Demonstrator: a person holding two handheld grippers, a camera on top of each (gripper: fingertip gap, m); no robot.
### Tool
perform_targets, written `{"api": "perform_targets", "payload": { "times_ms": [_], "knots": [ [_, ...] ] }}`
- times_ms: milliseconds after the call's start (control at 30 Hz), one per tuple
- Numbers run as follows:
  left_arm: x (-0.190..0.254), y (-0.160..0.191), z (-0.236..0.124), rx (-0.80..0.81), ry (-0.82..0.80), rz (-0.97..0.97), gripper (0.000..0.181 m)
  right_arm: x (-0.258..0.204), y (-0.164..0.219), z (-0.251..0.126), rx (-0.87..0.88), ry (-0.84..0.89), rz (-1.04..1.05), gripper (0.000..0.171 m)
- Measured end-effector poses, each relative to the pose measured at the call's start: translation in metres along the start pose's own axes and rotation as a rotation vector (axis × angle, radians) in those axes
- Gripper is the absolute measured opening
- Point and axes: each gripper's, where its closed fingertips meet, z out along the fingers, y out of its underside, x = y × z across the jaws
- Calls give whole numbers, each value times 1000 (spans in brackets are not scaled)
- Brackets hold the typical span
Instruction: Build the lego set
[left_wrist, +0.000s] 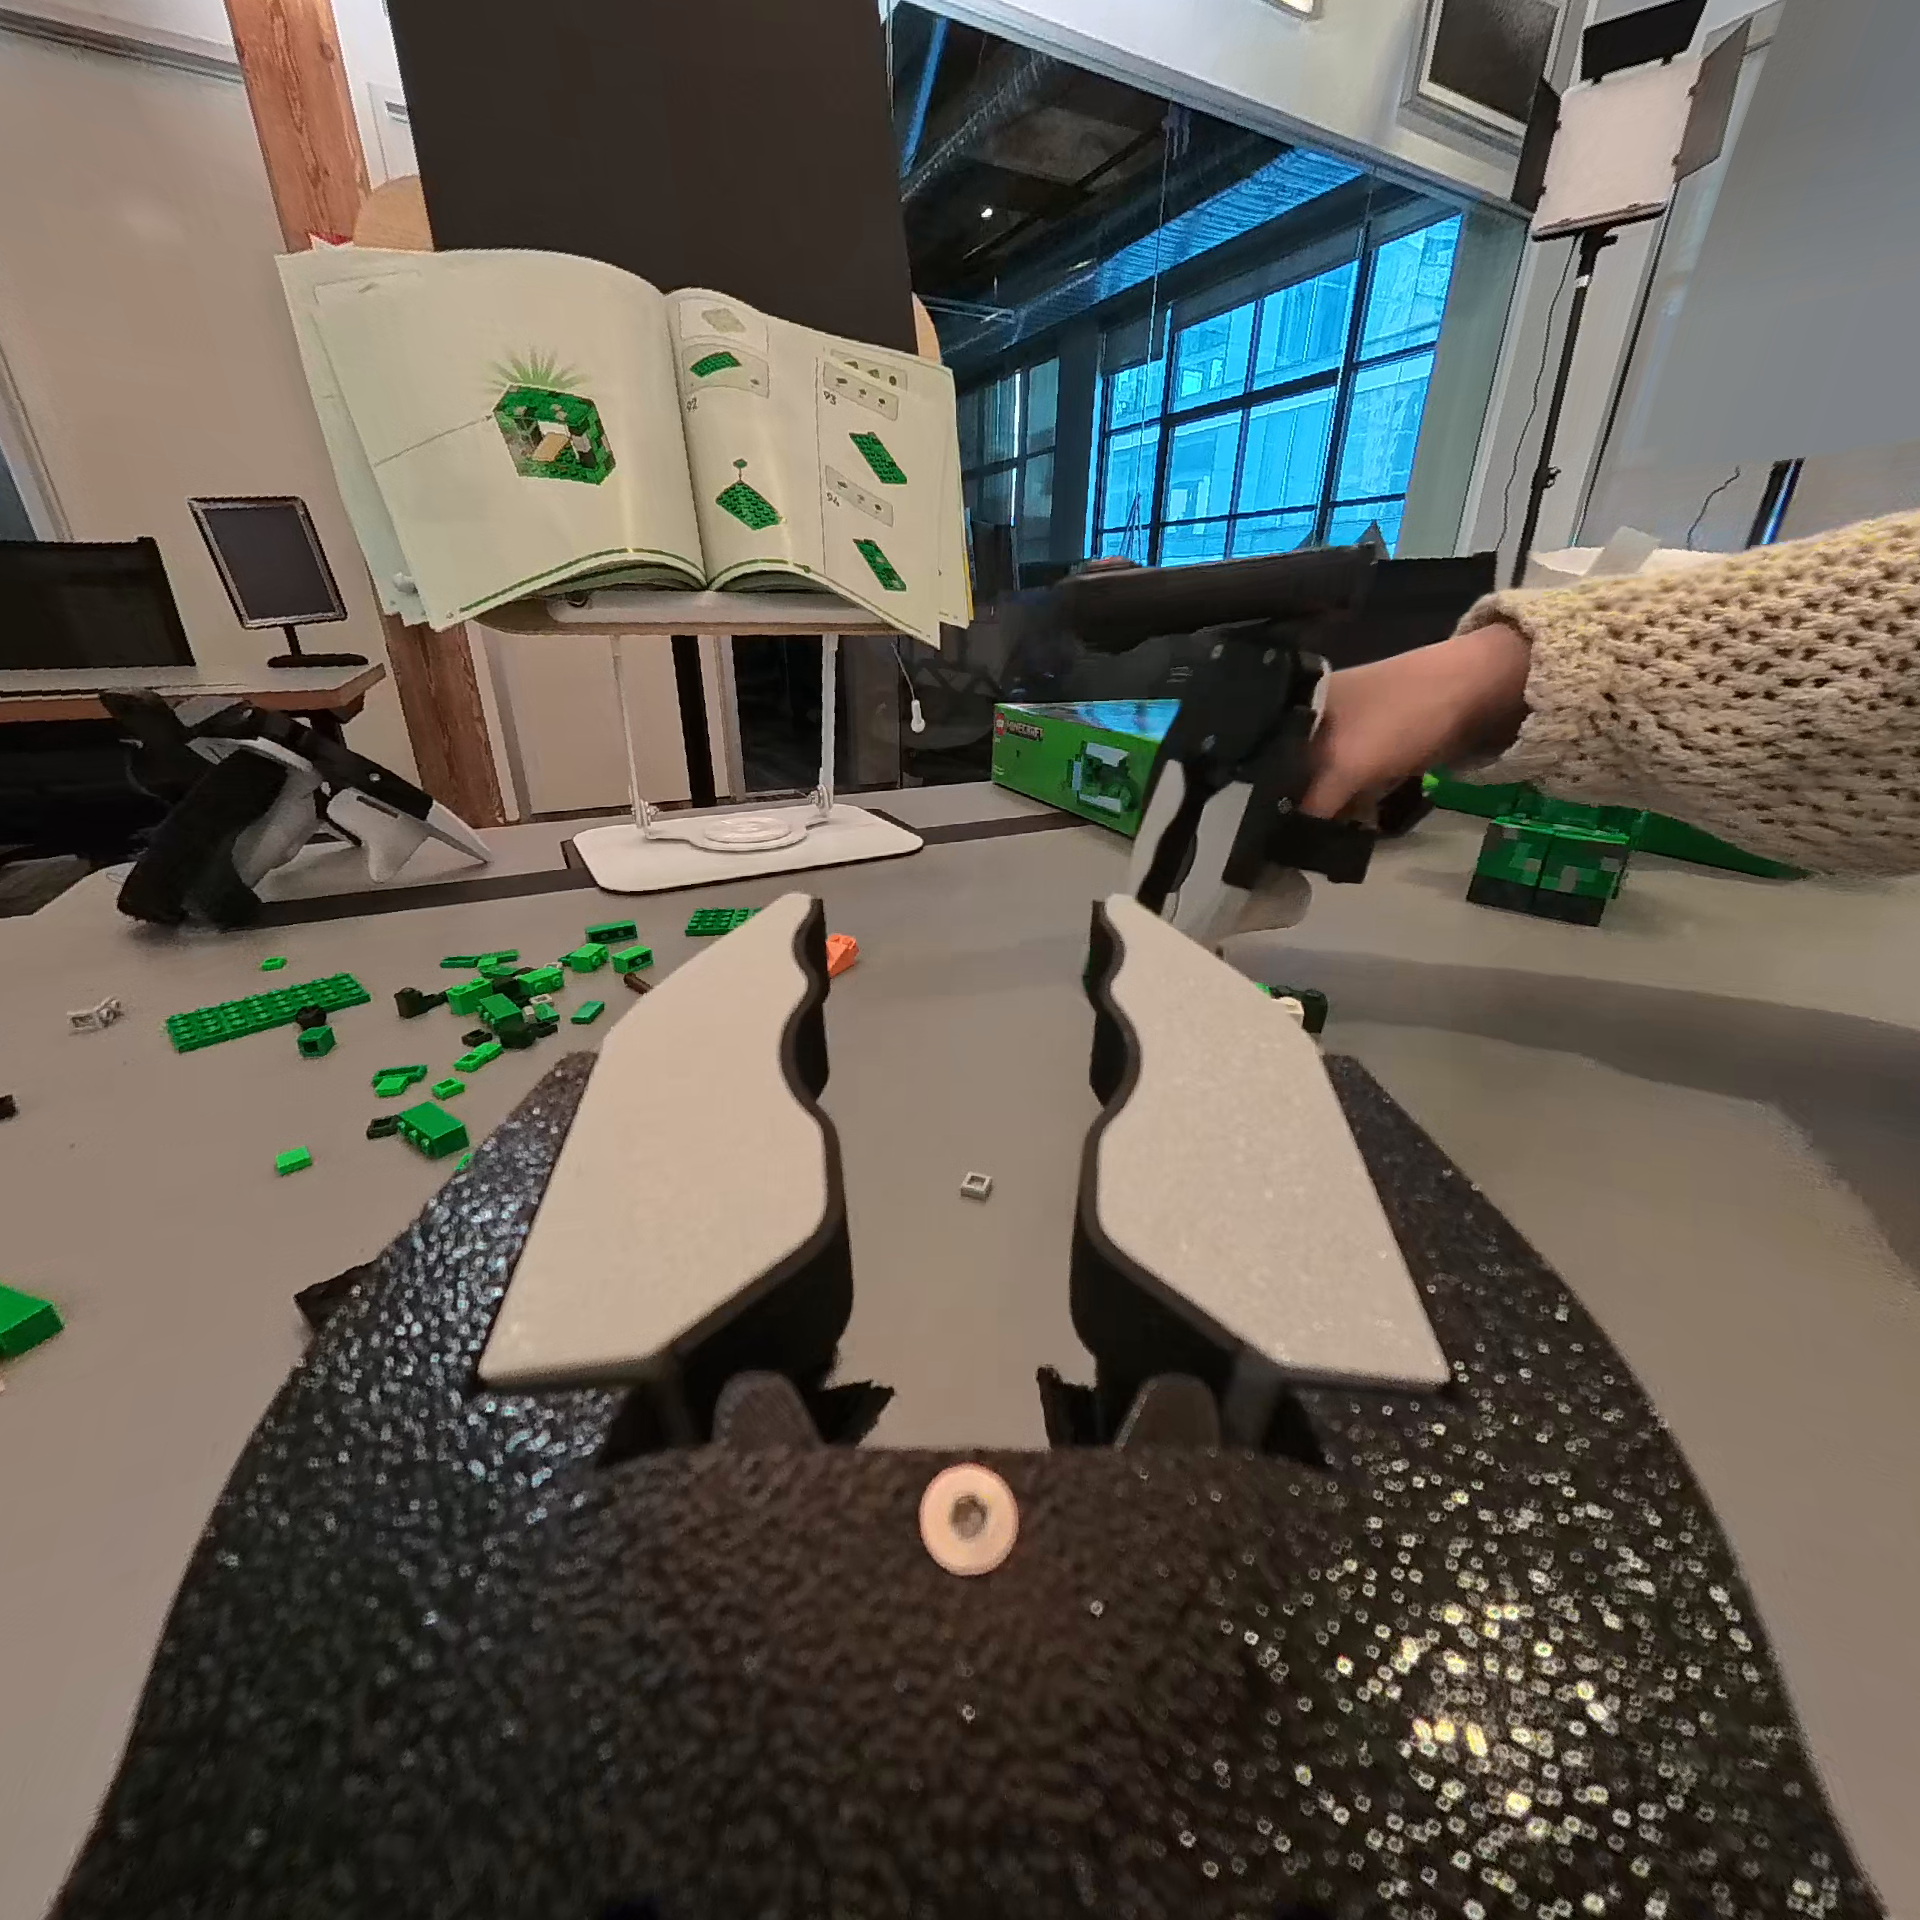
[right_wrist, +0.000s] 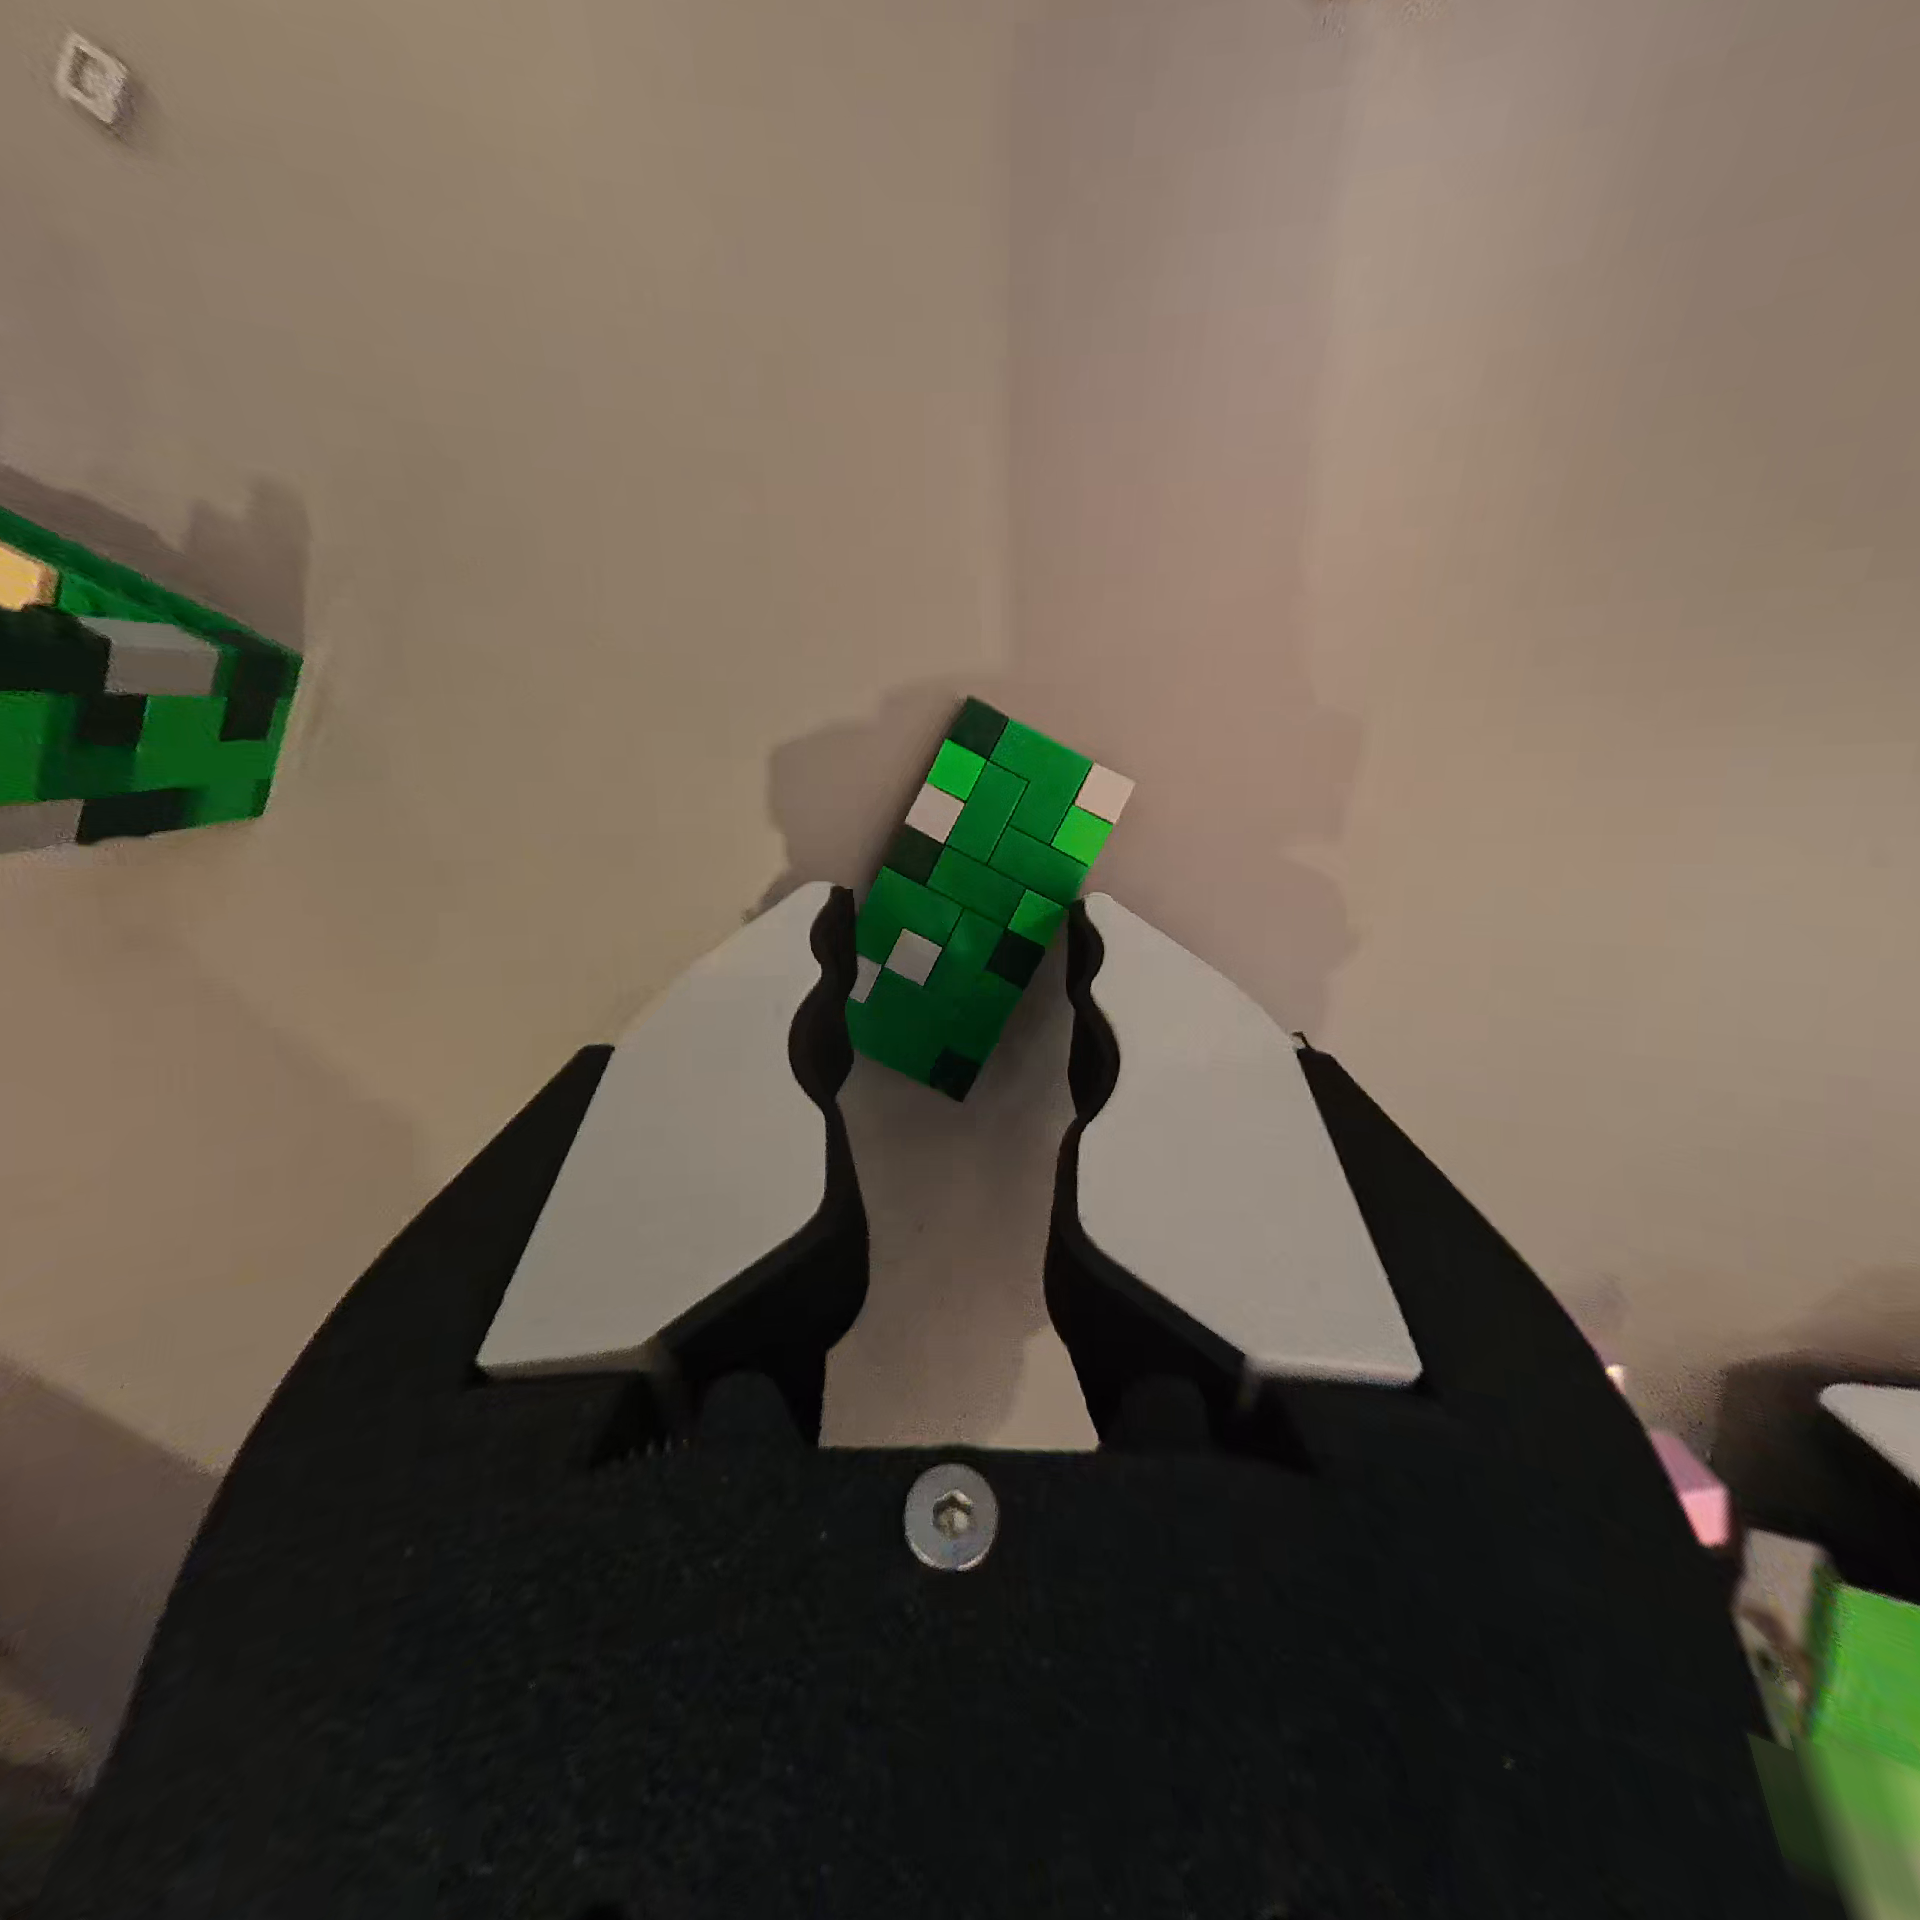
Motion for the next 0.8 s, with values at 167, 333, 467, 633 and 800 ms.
{"api": "perform_targets", "payload": {
  "times_ms": [167, 333, 467, 633, 800],
  "knots": [
    [0, 0, 0, 1, -2, 0, 47, 1, 21, -5, 26, -28, 69, 43],
    [-1, 0, 0, -1, -3, -2, 47, -3, 20, -7, 49, -26, 117, 49],
    [-1, 1, 0, -2, -4, -1, 47, -4, 20, 1, -8, 9, 55, 50],
    [-2, 0, -1, 4, -5, -8, 47, -3, 18, -1, -31, 48, -66, 34],
    [-2, 0, -1, 3, -2, -9, 47, -29, 26, -12, -22, -9, -363, 34]
  ]
}}
